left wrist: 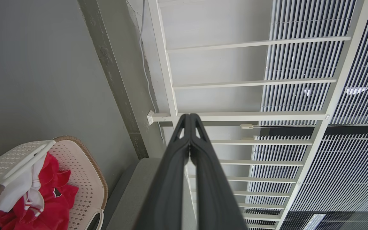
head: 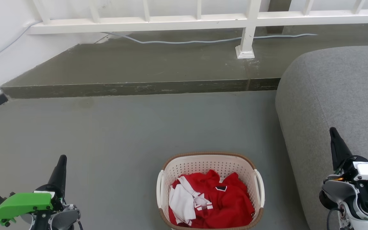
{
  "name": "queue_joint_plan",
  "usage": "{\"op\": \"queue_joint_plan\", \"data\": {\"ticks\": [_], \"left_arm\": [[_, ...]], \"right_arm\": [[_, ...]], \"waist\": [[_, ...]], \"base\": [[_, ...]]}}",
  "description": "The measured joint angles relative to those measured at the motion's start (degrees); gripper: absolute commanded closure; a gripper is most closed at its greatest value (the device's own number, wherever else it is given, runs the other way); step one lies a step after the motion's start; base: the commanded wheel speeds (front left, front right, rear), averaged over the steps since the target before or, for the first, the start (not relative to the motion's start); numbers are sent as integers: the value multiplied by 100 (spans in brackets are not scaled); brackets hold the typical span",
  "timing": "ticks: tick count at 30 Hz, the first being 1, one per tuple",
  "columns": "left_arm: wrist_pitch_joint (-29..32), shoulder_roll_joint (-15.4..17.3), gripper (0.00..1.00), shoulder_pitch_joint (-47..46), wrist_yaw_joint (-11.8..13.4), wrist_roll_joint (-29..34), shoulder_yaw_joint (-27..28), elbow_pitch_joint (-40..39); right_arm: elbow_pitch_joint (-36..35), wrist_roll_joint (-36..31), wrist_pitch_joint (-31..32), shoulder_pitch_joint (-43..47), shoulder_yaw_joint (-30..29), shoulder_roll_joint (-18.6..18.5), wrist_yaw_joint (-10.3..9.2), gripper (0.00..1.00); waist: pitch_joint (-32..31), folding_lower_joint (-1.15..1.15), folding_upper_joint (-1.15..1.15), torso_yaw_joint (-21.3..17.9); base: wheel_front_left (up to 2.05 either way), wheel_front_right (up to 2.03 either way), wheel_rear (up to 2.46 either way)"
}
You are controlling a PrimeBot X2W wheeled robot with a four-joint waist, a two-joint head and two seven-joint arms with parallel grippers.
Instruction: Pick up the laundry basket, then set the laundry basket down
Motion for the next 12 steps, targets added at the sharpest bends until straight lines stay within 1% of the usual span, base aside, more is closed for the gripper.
{"op": "queue_joint_plan", "data": {"ticks": [12], "left_arm": [[0, 0, 100, -1, 0, 0, 4, 4]], "right_arm": [[-1, 0, 0, 0, -2, 1, 0, 100]], "waist": [[0, 0, 0, 0]], "base": [[0, 0, 0]]}}
